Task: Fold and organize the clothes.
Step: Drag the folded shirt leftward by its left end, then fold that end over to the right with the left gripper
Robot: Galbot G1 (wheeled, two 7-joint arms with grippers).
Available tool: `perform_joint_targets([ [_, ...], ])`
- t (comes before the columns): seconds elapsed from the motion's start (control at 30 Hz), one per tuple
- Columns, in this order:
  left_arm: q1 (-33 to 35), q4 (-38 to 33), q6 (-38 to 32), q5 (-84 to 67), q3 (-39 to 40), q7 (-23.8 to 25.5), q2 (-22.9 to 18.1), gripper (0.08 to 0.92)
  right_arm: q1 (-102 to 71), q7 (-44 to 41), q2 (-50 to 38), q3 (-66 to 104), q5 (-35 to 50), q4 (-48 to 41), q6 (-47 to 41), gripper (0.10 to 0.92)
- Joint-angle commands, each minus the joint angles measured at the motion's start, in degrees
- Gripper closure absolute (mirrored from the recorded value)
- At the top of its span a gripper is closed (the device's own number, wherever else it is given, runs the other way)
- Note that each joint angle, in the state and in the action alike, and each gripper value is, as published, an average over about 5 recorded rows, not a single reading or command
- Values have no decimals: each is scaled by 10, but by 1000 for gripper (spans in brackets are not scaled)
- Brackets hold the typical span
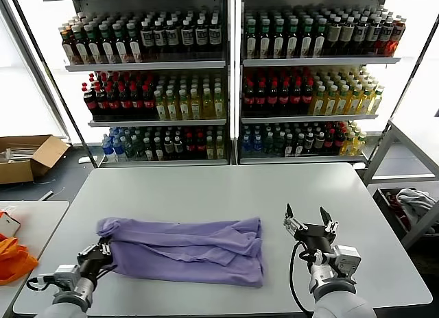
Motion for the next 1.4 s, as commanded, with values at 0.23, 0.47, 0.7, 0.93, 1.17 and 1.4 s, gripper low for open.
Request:
perform_joint_targets([
  [0.23,-31,23,14,-38,-197,-3,188,898,15,3,5,-3,5,-13,0,203],
  [0.47,4,-94,19,42,-47,5,83,898,0,5,6,2,2,-12,1,203],
  [0.7,6,-73,13,120,155,10,-14,898,-20,8,20,5,-10,8,0,203],
  [0.93,-61,-26,38,107,213,3,-21,898,-41,8,23,7,-25,36,0,203],
  [1.17,-83,-26,51,94,243,5,-23,898,-56,8,35,-4,-46,42,0,203],
  [1.4,-79,-5,41,96,246,12,-25,898,-67,7,40,-6,-52,38,3,203],
])
